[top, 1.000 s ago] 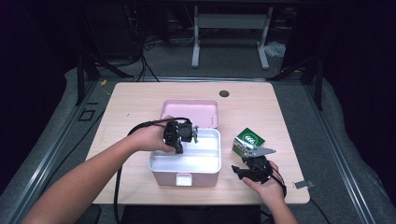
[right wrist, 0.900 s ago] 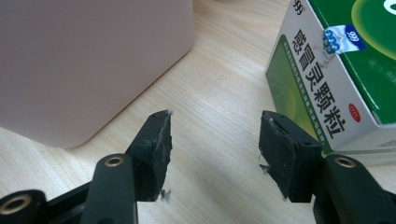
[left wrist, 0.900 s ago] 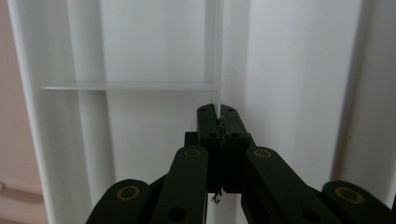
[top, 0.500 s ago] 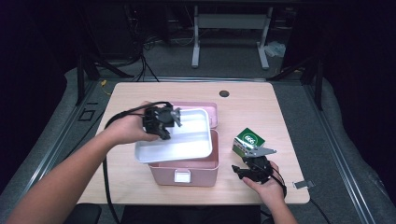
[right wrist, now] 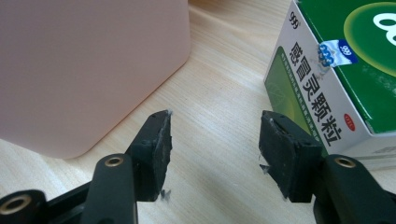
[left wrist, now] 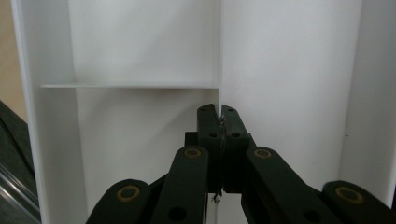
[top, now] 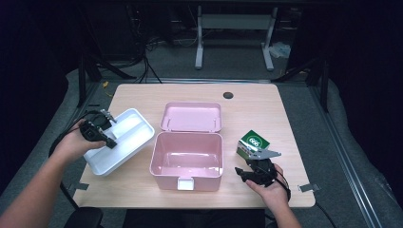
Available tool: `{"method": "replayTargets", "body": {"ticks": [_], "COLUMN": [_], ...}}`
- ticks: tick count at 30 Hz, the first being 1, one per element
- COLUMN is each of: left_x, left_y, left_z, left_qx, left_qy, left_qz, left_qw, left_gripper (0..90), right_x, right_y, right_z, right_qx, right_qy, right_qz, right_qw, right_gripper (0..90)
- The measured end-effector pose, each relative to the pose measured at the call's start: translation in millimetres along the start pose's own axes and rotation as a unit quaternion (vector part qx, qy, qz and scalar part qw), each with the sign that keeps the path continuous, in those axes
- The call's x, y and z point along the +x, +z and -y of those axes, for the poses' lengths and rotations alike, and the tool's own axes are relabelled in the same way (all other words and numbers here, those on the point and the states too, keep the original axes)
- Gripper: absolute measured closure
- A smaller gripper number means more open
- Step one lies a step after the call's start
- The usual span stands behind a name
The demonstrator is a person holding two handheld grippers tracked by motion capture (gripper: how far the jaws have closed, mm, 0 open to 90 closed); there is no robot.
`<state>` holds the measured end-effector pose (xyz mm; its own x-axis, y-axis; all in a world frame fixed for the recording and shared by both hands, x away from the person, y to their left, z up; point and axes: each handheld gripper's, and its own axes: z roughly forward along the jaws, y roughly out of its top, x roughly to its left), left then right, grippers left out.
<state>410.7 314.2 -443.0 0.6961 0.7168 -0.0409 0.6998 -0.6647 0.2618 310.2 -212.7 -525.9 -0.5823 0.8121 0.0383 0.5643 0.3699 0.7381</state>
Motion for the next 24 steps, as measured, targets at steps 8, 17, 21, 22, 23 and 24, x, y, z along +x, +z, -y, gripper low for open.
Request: {"method": "replayTargets", "body": {"ticks": [8, 17, 21, 22, 23, 24], "left_x": [17.2, 13.5, 12.2, 12.2, 11.8, 11.2], "left_y": [67.9, 74.5, 64.5, 61.1, 58.4, 56.5], "left_z": [23.4, 37.4, 44.1, 45.5, 47.2, 49.0], "left_qx": [0.037, 0.005, -0.039, -0.049, -0.062, -0.073], "left_qy": [-0.092, -0.105, -0.119, -0.121, -0.125, -0.128], "left_qz": [0.001, -0.02, -0.025, -0.028, -0.033, -0.034], "left_qw": [0.9951, 0.9943, 0.9919, 0.991, 0.9896, 0.9885], "left_gripper": [89.4, 80.6, 66.1, 62.9, 59.1, 56.9], "right_x": [0.6, -2.3, -2.3, -2.6, -3.1, -2.9], "right_y": [-0.4, -3.2, -7.1, -7.4, -7.6, -7.6], "right_z": [0.2, -0.1, -1.5, -1.9, -2.2, -2.5], "right_qx": [0.0, -0.006, -0.009, -0.01, -0.01, -0.011], "right_qy": [0.0, 0.003, 0.001, 0.001, 0.001, 0.002], "right_qz": [0.002, 0.007, 0.016, 0.016, 0.012, 0.017], "right_qw": [1.0, 1.0, 0.9998, 0.9998, 0.9999, 0.9998], "right_gripper": [43.4, 43.4, 43.0, 42.9, 42.9, 42.9]}}
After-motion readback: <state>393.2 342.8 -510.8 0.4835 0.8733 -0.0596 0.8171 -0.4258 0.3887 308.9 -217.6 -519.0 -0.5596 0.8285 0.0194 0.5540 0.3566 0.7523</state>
